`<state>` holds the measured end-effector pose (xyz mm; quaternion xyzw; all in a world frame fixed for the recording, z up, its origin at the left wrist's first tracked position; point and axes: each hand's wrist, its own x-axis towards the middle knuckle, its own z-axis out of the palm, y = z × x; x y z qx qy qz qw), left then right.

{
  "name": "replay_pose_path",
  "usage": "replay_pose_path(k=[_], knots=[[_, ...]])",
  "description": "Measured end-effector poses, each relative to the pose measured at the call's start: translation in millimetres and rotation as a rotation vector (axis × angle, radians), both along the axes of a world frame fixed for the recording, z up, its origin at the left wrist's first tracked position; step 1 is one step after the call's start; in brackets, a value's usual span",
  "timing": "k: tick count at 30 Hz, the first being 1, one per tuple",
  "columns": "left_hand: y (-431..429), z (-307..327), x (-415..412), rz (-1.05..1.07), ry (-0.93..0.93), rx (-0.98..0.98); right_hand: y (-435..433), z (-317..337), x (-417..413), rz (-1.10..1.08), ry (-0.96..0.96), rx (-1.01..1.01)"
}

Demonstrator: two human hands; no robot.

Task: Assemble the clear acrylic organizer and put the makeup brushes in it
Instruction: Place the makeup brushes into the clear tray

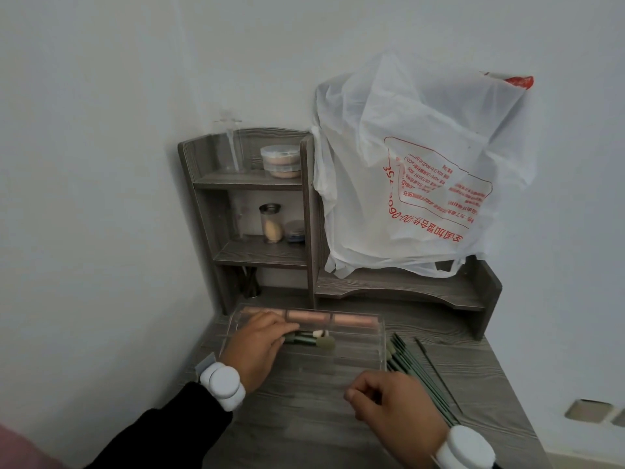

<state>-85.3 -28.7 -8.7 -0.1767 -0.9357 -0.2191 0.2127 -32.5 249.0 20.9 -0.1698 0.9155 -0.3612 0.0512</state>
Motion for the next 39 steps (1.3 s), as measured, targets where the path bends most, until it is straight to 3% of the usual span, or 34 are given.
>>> replay_pose_path(k=[20,26,32,39], knots=[[28.2,-11.3,22.1,-0.050,-0.059,0.038,6.2,0.1,1.8,-0.037,0.020,-0.004],[31.5,-5.0,27.0,0.000,-0.022,0.092,40.9,7.3,-20.3,-0.225,0.035,0.012],[68.9,32.0,43.0,-0.062,-0.015,0.177,79.0,-1.4,-54.9,-0.387,-0.031,0.244],[131.4,45.0,67.8,-0.050,-0.275,0.359,70.3,-20.8,-58.9,-0.282,-0.136,0.539]])
